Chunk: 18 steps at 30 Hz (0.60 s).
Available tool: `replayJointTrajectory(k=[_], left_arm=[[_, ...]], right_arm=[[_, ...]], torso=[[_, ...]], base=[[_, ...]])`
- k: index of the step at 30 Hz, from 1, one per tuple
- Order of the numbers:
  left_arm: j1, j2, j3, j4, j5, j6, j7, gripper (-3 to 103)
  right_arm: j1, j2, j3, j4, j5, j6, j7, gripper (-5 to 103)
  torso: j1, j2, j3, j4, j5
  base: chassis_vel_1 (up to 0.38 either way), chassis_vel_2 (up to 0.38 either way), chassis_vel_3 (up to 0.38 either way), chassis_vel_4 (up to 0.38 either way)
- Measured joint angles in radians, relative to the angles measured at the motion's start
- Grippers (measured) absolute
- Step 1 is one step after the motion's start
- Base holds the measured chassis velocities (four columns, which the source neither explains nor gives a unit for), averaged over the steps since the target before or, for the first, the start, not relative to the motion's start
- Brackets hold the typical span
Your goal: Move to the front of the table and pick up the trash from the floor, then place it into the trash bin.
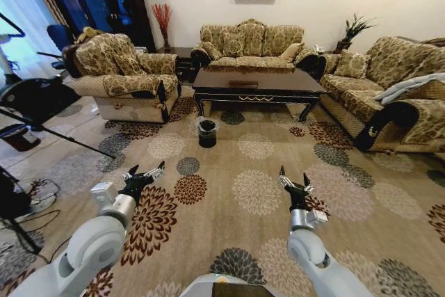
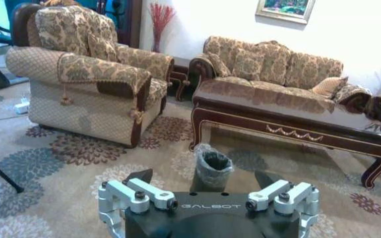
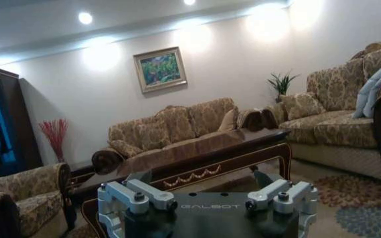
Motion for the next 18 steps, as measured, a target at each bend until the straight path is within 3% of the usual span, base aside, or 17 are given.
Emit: replayJointTrajectory(k=[15,18], left_arm=[[0.000,0.000,0.000,0.000,0.000,0.000,0.000,100],[0.000,0.000,0.000,0.000,0.000,0.000,0.000,100]], right_arm=[[0.000,0.000,0.000,0.000,0.000,0.000,0.000,100],[0.000,0.000,0.000,0.000,0.000,0.000,0.000,100]], torso=[[0.028,0.062,0.034,-0.0001,0.0000],[0.041,0.091,0.050,0.0000,0.0000]], base=[[0.000,0.000,0.000,0.000],[0.000,0.000,0.000,0.000]])
